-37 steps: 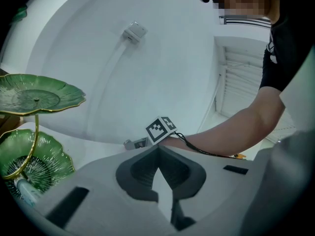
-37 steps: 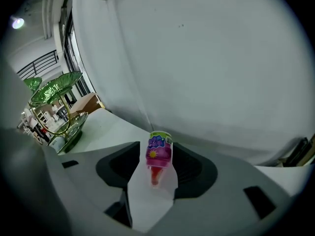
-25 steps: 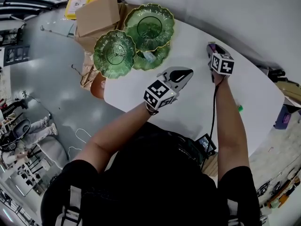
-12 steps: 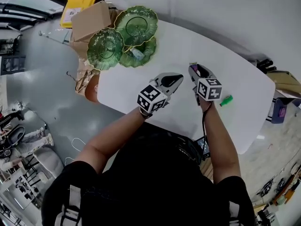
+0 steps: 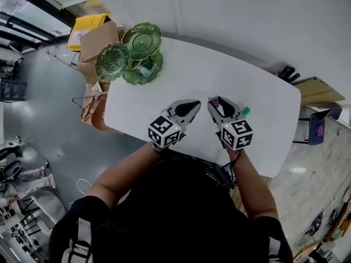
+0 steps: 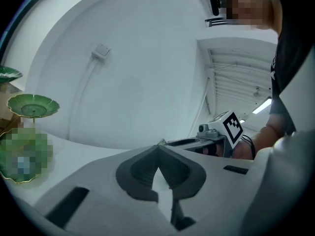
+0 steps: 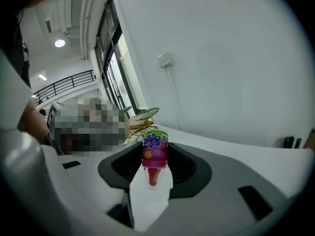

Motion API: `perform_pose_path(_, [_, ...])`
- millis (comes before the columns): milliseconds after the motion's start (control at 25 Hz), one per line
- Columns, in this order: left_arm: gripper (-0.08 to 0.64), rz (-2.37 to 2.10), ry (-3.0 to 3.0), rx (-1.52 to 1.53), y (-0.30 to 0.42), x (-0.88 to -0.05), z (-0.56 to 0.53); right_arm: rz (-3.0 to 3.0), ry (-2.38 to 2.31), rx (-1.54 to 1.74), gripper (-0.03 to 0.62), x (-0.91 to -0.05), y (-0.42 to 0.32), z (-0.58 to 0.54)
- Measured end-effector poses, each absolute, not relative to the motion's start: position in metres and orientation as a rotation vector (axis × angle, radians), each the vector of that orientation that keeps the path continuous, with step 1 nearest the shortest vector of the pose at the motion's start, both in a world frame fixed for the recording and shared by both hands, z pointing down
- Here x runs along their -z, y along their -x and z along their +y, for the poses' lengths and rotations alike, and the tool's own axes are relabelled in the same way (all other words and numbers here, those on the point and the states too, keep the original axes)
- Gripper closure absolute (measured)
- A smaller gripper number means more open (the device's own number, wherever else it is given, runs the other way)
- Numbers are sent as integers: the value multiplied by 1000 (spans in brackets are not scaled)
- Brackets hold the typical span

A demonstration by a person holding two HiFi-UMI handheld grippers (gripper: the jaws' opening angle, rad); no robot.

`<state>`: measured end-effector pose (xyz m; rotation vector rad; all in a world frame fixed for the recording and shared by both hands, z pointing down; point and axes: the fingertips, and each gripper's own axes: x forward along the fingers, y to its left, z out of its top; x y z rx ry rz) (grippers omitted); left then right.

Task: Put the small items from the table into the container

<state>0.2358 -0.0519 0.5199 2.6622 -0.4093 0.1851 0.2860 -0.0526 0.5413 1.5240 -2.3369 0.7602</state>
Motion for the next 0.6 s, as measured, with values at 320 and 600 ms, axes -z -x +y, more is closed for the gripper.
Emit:
perform_pose_path(320, [555, -408, -2720, -75, -252, -448, 3, -2435, -1635, -596, 426, -460, -299, 11])
perform_pose_path(600, [555, -432, -2729, -85, -259, -449, 23, -2499, -1644, -543, 426, -444, -305, 40])
